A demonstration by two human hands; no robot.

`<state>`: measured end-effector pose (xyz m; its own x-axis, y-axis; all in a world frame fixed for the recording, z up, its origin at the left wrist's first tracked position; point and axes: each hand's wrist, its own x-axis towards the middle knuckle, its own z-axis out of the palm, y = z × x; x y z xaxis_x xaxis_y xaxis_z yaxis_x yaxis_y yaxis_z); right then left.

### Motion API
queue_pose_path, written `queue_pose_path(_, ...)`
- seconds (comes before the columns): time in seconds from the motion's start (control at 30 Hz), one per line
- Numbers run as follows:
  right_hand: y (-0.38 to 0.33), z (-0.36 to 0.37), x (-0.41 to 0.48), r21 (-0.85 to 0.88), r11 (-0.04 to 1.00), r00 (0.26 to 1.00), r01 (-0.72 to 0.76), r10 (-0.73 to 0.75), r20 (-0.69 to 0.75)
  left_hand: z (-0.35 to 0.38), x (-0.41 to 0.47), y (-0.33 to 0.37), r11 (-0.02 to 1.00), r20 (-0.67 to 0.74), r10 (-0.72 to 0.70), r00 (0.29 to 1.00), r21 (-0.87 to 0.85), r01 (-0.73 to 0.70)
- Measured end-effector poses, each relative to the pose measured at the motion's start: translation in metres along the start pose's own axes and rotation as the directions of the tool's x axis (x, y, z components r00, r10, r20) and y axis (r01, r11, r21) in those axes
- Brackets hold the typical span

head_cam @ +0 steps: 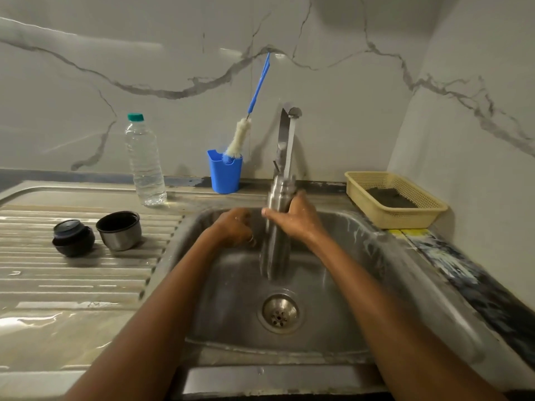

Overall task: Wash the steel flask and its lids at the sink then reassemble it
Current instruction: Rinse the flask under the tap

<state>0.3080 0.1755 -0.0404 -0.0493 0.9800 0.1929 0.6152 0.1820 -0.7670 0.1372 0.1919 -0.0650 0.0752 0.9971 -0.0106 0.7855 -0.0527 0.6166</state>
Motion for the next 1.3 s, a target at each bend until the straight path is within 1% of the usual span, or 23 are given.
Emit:
queue_pose_path(0.07, 0.006, 0.005, -0.001, -0.054, 0.998, 0.996, -0.035, 0.039, 0.083, 0.001, 0.0, 0.003, 1.0, -0.021, 0.016, 1.0, 0.009, -0.016)
queue_pose_path(0.1, 0.004, 0.003, -0.001, -0.047, 0.999, 0.998, -0.016, 0.019, 0.062, -0.001, 0.0, 0.006, 0.999, -0.022, 0.03, 0.999, 0.027, -0.03)
queue_pose_path(0.17, 0.0, -0.001, 0.002, -0.004, 1.0, 1.0, 0.004, -0.004, -0.031, -0.002, 0.002, 0.006, 0.998, -0.005, 0.049, 0.999, 0.044, -0.048)
queue_pose_path(0.2, 0.0, -0.001, 0.003, 0.0, 1.0, 0.999, -0.005, 0.005, -0.034, 0.0, 0.002, 0.006, 0.998, 0.012, 0.058, 0.998, 0.039, -0.058)
queue_pose_path(0.27, 0.003, 0.002, 0.001, -0.038, 0.998, 0.997, -0.052, 0.054, 0.054, 0.004, 0.001, 0.006, 0.997, 0.043, 0.074, 0.996, 0.026, -0.075)
queue_pose_path(0.3, 0.006, 0.003, 0.003, -0.047, 0.997, 0.995, -0.062, 0.065, 0.073, 0.005, 0.001, 0.007, 0.996, 0.054, 0.082, 0.995, 0.023, -0.084)
queue_pose_path(0.33, 0.005, 0.003, 0.004, -0.027, 0.998, 0.997, -0.057, 0.058, 0.047, 0.004, 0.001, 0.008, 0.995, 0.062, 0.098, 0.993, 0.025, -0.099)
queue_pose_path(0.4, 0.003, 0.003, 0.008, 0.033, 0.999, 0.998, -0.027, 0.029, -0.055, 0.004, 0.001, 0.008, 0.991, 0.079, 0.127, 0.989, 0.029, -0.13)
queue_pose_path(0.43, 0.003, 0.003, 0.008, 0.038, 0.999, 0.998, -0.016, 0.018, -0.058, 0.005, 0.0, 0.008, 0.991, 0.088, 0.131, 0.988, 0.026, -0.134)
queue_pose_path(0.53, 0.006, 0.006, 0.004, -0.011, 0.999, 0.998, -0.04, 0.04, 0.053, 0.007, -0.003, 0.009, 0.992, 0.112, 0.121, 0.986, 0.026, -0.125)
queue_pose_path(0.57, 0.004, 0.007, 0.006, 0.0, 0.999, 0.999, -0.038, 0.038, 0.034, 0.007, -0.003, 0.009, 0.992, 0.121, 0.122, 0.985, 0.022, -0.125)
queue_pose_path(0.63, 0.001, 0.004, 0.009, 0.054, 0.998, 0.998, -0.017, 0.02, -0.059, 0.008, -0.002, 0.007, 0.993, 0.137, 0.118, 0.984, -0.007, -0.118)
queue_pose_path(0.67, 0.003, 0.005, 0.009, 0.058, 0.998, 0.998, -0.021, 0.025, -0.064, 0.01, -0.002, 0.007, 0.993, 0.142, 0.116, 0.983, -0.028, -0.113)
queue_pose_path(0.77, 0.009, 0.008, 0.002, 0.027, 0.997, 0.995, -0.068, 0.066, 0.07, 0.013, -0.004, 0.01, 0.993, 0.141, 0.118, 0.983, -0.028, -0.115)
queue_pose_path(0.83, 0.006, 0.003, 0.003, 0.134, 0.989, 0.997, -0.068, 0.065, 0.029, 0.014, -0.003, 0.01, 0.994, 0.182, 0.111, 0.977, -0.024, -0.108)
queue_pose_path(0.87, 0.003, -0.002, 0.004, 0.229, 0.971, 0.997, -0.071, 0.075, -0.008, 0.015, -0.002, 0.009, 0.995, 0.198, 0.096, 0.976, -0.02, -0.094)
queue_pose_path(0.93, 0.002, -0.009, 0.01, 0.413, 0.902, 0.988, -0.128, 0.151, -0.023, 0.016, -0.004, 0.006, 0.997, 0.182, 0.07, 0.981, 0.01, -0.073)
queue_pose_path(0.97, 0.004, -0.01, 0.01, 0.493, 0.853, 0.981, -0.169, 0.196, -0.002, 0.016, -0.004, 0.004, 0.997, 0.149, 0.066, 0.987, 0.031, -0.072)
queue_pose_path(1.07, 0.017, -0.006, 0.009, 0.691, 0.658, 0.939, -0.299, 0.333, 0.089, 0.01, -0.007, 0.001, 0.993, 0.038, 0.093, 0.995, 0.07, -0.096)
queue_pose_path(1.17, 0.023, -0.008, 0.009, 0.791, 0.485, 0.9, -0.372, 0.398, 0.179, 0.002, -0.01, 0.001, 0.986, -0.047, 0.129, 0.991, 0.115, -0.123)
queue_pose_path(1.2, 0.023, -0.008, 0.009, 0.804, 0.458, 0.895, -0.379, 0.4, 0.195, -0.002, -0.011, 0.0, 0.981, -0.064, 0.141, 0.988, 0.145, -0.131)
queue_pose_path(1.23, 0.023, -0.008, 0.007, 0.803, 0.456, 0.893, -0.385, 0.403, 0.2, -0.006, -0.012, 0.001, 0.975, -0.078, 0.154, 0.985, 0.172, -0.139)
queue_pose_path(1.3, 0.027, -0.008, 0.008, 0.782, 0.483, 0.887, -0.393, 0.424, 0.184, -0.014, -0.011, 0.0, 0.963, -0.104, 0.197, 0.975, 0.21, -0.172)
